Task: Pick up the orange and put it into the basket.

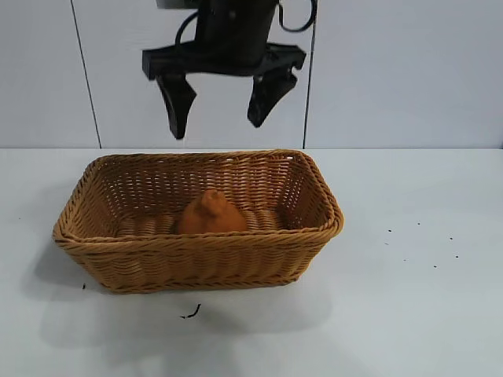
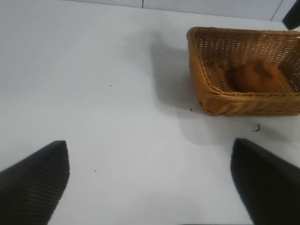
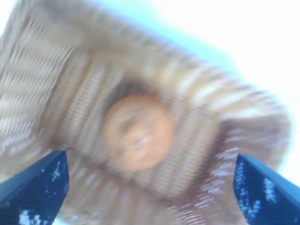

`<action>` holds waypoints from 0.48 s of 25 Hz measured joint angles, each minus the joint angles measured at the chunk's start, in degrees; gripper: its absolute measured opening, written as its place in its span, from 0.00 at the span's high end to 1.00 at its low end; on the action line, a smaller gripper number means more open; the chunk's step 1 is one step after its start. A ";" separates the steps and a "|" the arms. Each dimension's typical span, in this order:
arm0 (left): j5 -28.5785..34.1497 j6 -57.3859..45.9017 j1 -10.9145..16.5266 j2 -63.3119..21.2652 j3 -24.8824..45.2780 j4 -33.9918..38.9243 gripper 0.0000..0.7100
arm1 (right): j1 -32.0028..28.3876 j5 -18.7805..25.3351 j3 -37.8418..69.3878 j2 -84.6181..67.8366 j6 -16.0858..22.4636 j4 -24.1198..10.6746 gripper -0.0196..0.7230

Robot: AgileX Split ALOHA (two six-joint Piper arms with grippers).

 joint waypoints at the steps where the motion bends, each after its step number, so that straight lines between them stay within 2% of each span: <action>1: 0.00 0.00 0.00 0.00 0.00 0.00 0.05 | -0.84 0.22 -1.00 -0.06 0.19 -0.39 0.05; 7: 0.00 0.00 0.00 0.00 0.00 0.00 0.05 | -7.30 1.03 -2.59 -0.25 0.73 -1.72 0.05; 12: 0.00 0.00 0.00 0.00 0.00 0.00 0.05 | -16.11 1.08 -2.59 -0.25 0.54 -4.60 0.05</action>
